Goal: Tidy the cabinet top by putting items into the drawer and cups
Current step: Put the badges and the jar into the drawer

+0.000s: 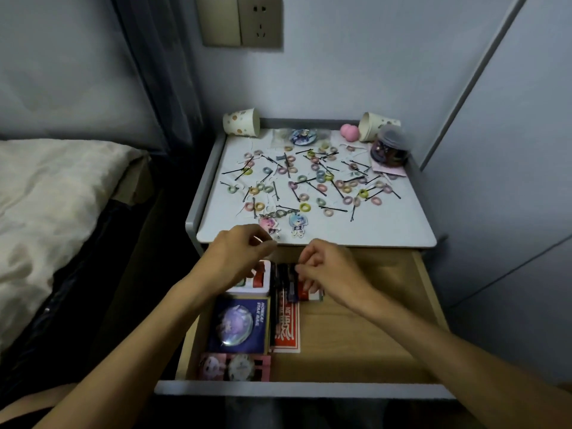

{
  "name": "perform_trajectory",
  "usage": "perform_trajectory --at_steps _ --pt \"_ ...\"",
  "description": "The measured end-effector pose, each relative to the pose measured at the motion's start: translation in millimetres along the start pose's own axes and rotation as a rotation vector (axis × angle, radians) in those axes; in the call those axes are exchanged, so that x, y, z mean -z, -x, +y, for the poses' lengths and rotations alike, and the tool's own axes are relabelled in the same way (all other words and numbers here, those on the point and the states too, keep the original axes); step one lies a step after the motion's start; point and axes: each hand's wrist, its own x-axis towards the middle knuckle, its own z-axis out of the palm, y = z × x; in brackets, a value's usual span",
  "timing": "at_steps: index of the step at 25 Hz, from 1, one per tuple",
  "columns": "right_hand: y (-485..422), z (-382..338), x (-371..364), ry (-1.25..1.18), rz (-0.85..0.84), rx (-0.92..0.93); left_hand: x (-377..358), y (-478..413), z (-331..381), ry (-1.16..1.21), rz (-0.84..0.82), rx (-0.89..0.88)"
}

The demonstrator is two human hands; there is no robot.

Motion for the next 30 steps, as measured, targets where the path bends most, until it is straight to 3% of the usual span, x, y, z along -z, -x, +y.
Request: perform_trajectory --at_steps 6,12,16,22,26,30 --pt "-41 -14 100 -0.008 0.320 0.097 1 -42 61 0.342 0.001 0.021" --pt "-118 4 169 0.483 0.626 0.167 -9 -110 92 0.414 0.008 0.014" --pt "-161 22 195 0.597 0.644 0.015 -15 -163 90 0.408 0.036 0.053" --pt "-199 46 202 0.507 0.722 -0.006 -31 -249 86 -0.033 0.228 -0.095" --pt "-201 49 205 0.377 0.774 0.054 -29 -298 90 -0.207 0.235 -0.098" --pt "-196 40 199 0.303 0.821 0.232 -37 -325 83 -0.808 0.235 -0.106"
